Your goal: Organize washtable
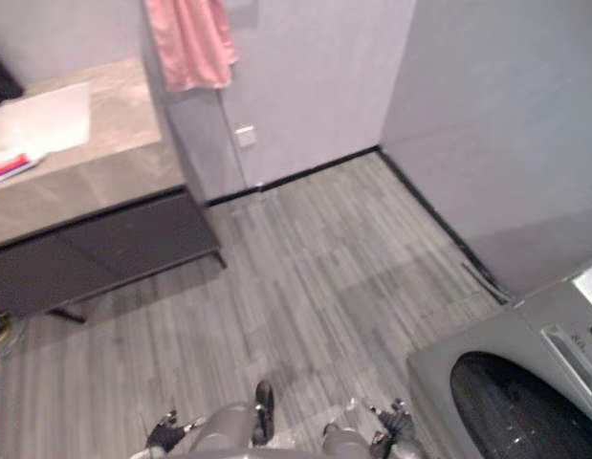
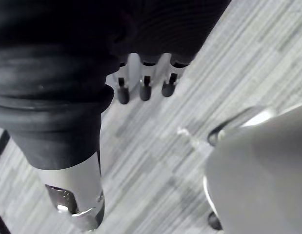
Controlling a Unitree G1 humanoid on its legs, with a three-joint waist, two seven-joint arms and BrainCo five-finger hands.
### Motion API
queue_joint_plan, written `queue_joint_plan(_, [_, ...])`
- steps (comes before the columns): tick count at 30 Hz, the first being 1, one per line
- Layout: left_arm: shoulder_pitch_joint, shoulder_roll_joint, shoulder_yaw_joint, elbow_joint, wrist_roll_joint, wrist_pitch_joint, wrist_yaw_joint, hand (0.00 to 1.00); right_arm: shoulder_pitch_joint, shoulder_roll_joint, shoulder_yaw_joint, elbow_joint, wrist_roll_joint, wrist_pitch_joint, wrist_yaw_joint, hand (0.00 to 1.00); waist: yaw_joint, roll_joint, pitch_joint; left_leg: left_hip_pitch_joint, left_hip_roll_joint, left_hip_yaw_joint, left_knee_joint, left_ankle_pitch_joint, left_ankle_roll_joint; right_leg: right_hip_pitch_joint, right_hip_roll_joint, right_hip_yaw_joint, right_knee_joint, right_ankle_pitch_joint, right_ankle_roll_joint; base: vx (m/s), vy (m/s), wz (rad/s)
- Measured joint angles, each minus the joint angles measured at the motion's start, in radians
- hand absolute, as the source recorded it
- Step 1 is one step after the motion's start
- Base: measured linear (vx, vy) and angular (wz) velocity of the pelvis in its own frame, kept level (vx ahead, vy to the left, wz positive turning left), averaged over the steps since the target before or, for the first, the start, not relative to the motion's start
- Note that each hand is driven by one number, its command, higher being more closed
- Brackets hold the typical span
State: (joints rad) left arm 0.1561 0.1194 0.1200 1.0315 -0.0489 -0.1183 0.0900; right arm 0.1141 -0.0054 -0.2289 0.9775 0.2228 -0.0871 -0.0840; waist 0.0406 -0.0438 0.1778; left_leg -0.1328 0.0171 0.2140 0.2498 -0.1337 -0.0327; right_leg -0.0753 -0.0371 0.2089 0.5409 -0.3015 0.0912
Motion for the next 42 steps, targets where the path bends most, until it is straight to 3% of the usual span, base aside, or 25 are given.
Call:
queue_joint_plan(1, [-0.005, 0.007, 0.000, -0.001, 0.001, 0.001, 0.000, 0.00, 0.007, 0.011, 0.000, -0.025, -0.001, -0.005, 0.002, 0.00, -0.004, -0.014, 0.008, 0.061, -0.018, 0.010, -0.005, -0.015, 0.030, -0.074, -0.013, -0.035, 0.219, 0.038, 0.045, 0.45, 0.178, -0.55])
queue_joint_plan(3, [-0.008, 0.014, -0.003, -0.001, 0.003, 0.006, 0.002, 0.00, 0.006, 0.020, 0.000, -0.034, -0.002, -0.016, 0.006, 0.00, -0.027, -0.013, 0.015, 0.150, -0.032, 0.005, -0.009, -0.060, 0.062, -0.144, -0.062, -0.143, 0.414, 0.043, 0.028, 0.41, 0.127, -0.09])
queue_joint_plan(5, [-0.024, 0.015, -0.009, -0.001, 0.000, 0.005, 0.003, 0.00, 0.004, 0.016, 0.001, -0.032, -0.006, -0.020, 0.017, 0.00, -0.028, -0.012, 0.018, 0.233, -0.032, -0.012, -0.045, -0.089, 0.077, -0.188, -0.101, -0.262, 0.417, 0.009, -0.012, 0.45, 0.053, 0.22])
queue_joint_plan(8, [-0.062, 0.011, -0.043, 0.000, -0.005, 0.004, 0.003, 0.00, -0.034, -0.003, -0.001, -0.017, -0.007, -0.021, 0.023, 0.00, -0.047, 0.014, 0.032, 0.335, 0.011, -0.042, -0.103, -0.109, 0.058, -0.264, -0.084, -0.359, 0.179, 0.011, -0.040, 0.52, -0.019, 0.44])
queue_joint_plan(9, [-0.070, 0.005, -0.053, 0.000, -0.013, 0.003, 0.002, 0.00, -0.051, -0.011, 0.000, -0.015, -0.007, -0.020, 0.024, 0.00, -0.058, 0.028, 0.040, 0.362, 0.029, -0.054, -0.125, -0.113, 0.051, -0.283, -0.065, -0.364, 0.075, 0.041, -0.049, 0.48, -0.075, 0.44])
queue_joint_plan(11, [-0.081, -0.013, -0.089, 0.000, -0.025, -0.001, 0.001, 0.00, -0.068, -0.018, 0.012, -0.008, -0.010, -0.020, 0.023, 0.00, -0.077, 0.028, 0.044, 0.408, 0.037, -0.090, -0.157, -0.123, 0.029, -0.296, -0.025, -0.323, -0.178, 0.204, -0.066, 0.70, -0.160, 0.59])
queue_joint_plan(12, [-0.084, -0.031, -0.084, 0.003, -0.027, -0.002, -0.001, 0.00, -0.068, -0.016, 0.011, -0.001, -0.008, -0.021, 0.023, 0.00, -0.082, 0.019, 0.044, 0.443, 0.036, -0.127, -0.152, -0.144, -0.006, -0.294, -0.011, -0.281, -0.184, 0.355, -0.119, 0.82, -0.243, 0.48])
queue_joint_plan(13, [-0.102, -0.069, -0.069, 0.016, -0.025, -0.004, -0.001, 0.00, -0.088, -0.033, 0.012, 0.003, -0.009, -0.020, 0.023, 0.00, -0.078, 0.057, 0.045, 0.456, 0.073, -0.144, -0.122, -0.145, -0.029, -0.297, 0.002, -0.308, -0.104, 0.310, -0.122, 0.79, -0.273, 0.50])
queue_joint_plan(15, [-0.111, -0.099, -0.058, 0.010, -0.024, -0.015, -0.002, 0.00, -0.090, -0.034, 0.009, 0.001, -0.018, -0.021, 0.023, 0.00, -0.077, 0.074, 0.044, 0.399, 0.089, -0.165, 0.013, -0.114, -0.067, -0.282, 0.000, -0.333, -0.071, 0.239, -0.133, 0.61, -0.241, 0.38])
queue_joint_plan(16, [-0.118, -0.104, -0.024, -0.001, -0.025, -0.017, -0.002, 0.00, -0.090, -0.031, 0.013, -0.002, -0.023, -0.019, 0.022, 0.00, -0.079, 0.080, 0.047, 0.314, 0.106, -0.185, 0.213, -0.059, -0.069, -0.231, 0.001, -0.353, -0.086, 0.198, -0.139, 0.58, -0.268, 0.48])
queue_joint_plan(17, [-0.119, -0.117, 0.002, -0.014, -0.026, -0.017, -0.002, 0.00, -0.086, -0.031, 0.012, -0.009, -0.029, -0.014, 0.020, 0.00, -0.078, 0.079, 0.056, 0.229, 0.142, -0.182, 0.445, -0.048, -0.092, -0.147, 0.011, -0.369, -0.129, 0.175, -0.149, 0.57, -0.273, 0.46])
queue_joint_plan(19, [-0.117, -0.118, 0.006, -0.048, -0.026, -0.020, -0.002, 0.00, -0.069, -0.025, 0.016, -0.012, -0.029, -0.014, 0.018, 0.00, -0.065, 0.072, 0.068, 0.136, 0.195, -0.111, 0.683, -0.052, -0.086, 0.000, 0.027, -0.384, -0.204, 0.153, -0.155, 0.46, -0.205, 0.28])
queue_joint_plan(21, [-0.120, -0.116, -0.003, -0.077, -0.026, -0.024, -0.002, 0.00, -0.064, -0.019, 0.019, -0.011, -0.028, -0.013, 0.017, 0.00, -0.051, 0.058, 0.075, 0.043, 0.214, -0.045, 0.726, -0.064, -0.067, 0.102, 0.026, -0.397, -0.262, 0.130, -0.157, 0.48, -0.173, 0.18])
queue_joint_plan(23, [-0.131, -0.115, -0.035, -0.083, -0.027, -0.025, -0.002, 0.00, -0.072, -0.020, 0.019, -0.005, -0.027, -0.013, 0.017, 0.00, -0.042, 0.064, 0.076, -0.032, 0.191, 0.013, 0.596, -0.083, -0.036, 0.177, 0.020, -0.400, -0.326, 0.129, -0.154, 0.38, -0.078, 0.03])
queue_joint_plan(25, [-0.140, -0.113, -0.063, -0.084, -0.027, -0.028, -0.003, 0.00, -0.087, -0.020, 0.020, 0.011, -0.028, -0.014, 0.017, 0.00, -0.027, 0.068, 0.078, -0.071, 0.130, 0.046, 0.307, -0.077, -0.036, 0.250, 0.009, -0.401, -0.398, 0.126, -0.141, 0.32, 0.013, -0.02])
queue_joint_plan(27, [-0.138, -0.107, -0.092, -0.083, -0.027, -0.040, -0.002, 0.00, -0.090, -0.026, 0.025, 0.029, -0.028, -0.014, 0.013, 0.00, -0.021, 0.075, 0.078, -0.066, 0.084, 0.053, 0.007, -0.011, -0.064, 0.307, 0.009, -0.402, -0.457, 0.114, -0.121, 0.40, 0.124, 0.01])
queue_joint_plan(28, [-0.138, -0.106, -0.104, -0.082, -0.027, -0.042, -0.002, 0.00, -0.091, -0.036, 0.043, 0.033, -0.028, -0.014, 0.010, 0.00, -0.017, 0.086, 0.077, -0.077, 0.088, 0.064, -0.069, 0.052, -0.053, 0.337, 0.021, -0.398, -0.482, 0.106, -0.098, 0.41, 0.180, -0.16])
queue_joint_plan(30, [-0.141, -0.093, -0.108, -0.081, -0.027, -0.043, -0.004, 0.00, -0.096, -0.029, 0.057, 0.053, -0.030, -0.013, 0.006, 0.00, 0.000, 0.062, 0.067, -0.067, 0.057, 0.087, -0.067, 0.147, 0.009, 0.360, -0.014, -0.375, -0.480, 0.077, -0.050, 0.43, 0.198, -0.30])
queue_joint_plan(32, [-0.145, -0.092, -0.108, -0.071, -0.027, -0.043, -0.003, 0.00, -0.092, -0.027, 0.071, 0.058, -0.039, -0.013, 0.002, 0.00, -0.002, 0.050, 0.057, -0.031, 0.009, 0.090, -0.083, 0.150, 0.107, 0.275, -0.073, -0.324, -0.270, 0.050, -0.005, 0.58, 0.263, -0.21])
queue_joint_plan(33, [-0.146, -0.090, -0.108, -0.065, -0.027, -0.043, -0.003, 0.00, -0.093, -0.028, 0.071, 0.058, -0.040, -0.013, 0.003, 0.00, -0.004, 0.048, 0.058, -0.018, -0.001, 0.089, -0.085, 0.143, 0.114, 0.232, -0.080, -0.308, -0.164, 0.049, 0.003, 0.47, 0.241, 0.10])
queue_joint_plan(34, [-0.154, -0.081, -0.108, -0.049, -0.028, -0.042, -0.002, 0.00, -0.091, -0.030, 0.070, 0.060, -0.043, -0.012, 0.003, 0.00, -0.009, 0.025, 0.069, 0.044, -0.033, 0.080, -0.103, 0.111, 0.123, 0.169, -0.115, -0.283, 0.061, 0.089, 0.066, 0.38, 0.195, 0.37])
queue_joint_plan(35, [-0.158, -0.070, -0.110, -0.040, -0.028, -0.039, -0.002, 0.00, -0.084, -0.027, 0.069, 0.061, -0.046, -0.012, 0.004, 0.00, -0.015, 0.010, 0.076, 0.098, -0.059, 0.057, -0.113, 0.091, 0.131, 0.131, -0.136, -0.273, 0.201, 0.096, 0.083, 0.49, 0.209, 0.61])
queue_joint_plan(37, [-0.156, -0.060, -0.109, -0.015, -0.027, -0.031, -0.003, 0.00, -0.077, -0.023, 0.062, 0.056, -0.046, -0.016, 0.014, 0.00, -0.027, 0.008, 0.077, 0.210, -0.082, 0.004, -0.135, 0.047, 0.136, 0.074, -0.133, -0.286, 0.332, 0.046, 0.059, 0.54, 0.144, 0.79])
queue_joint_plan(40, [-0.157, -0.061, -0.107, 0.002, -0.028, -0.021, -0.003, 0.00, -0.078, -0.023, 0.059, 0.053, -0.045, -0.021, 0.024, 0.00, -0.038, 0.015, 0.081, 0.315, -0.076, -0.086, -0.186, 0.039, 0.140, -0.021, -0.098, -0.339, 0.211, -0.005, 0.004, 0.46, 0.012, 0.91])
queue_joint_plan(42, [-0.153, -0.071, -0.086, -0.001, -0.028, -0.021, -0.003, 0.00, -0.079, -0.022, 0.044, 0.041, -0.044, -0.022, 0.024, 0.00, -0.040, 0.024, 0.083, 0.351, -0.060, -0.139, -0.204, 0.019, 0.131, -0.080, -0.068, -0.339, 0.071, 0.004, -0.006, 0.41, -0.064, 1.11])
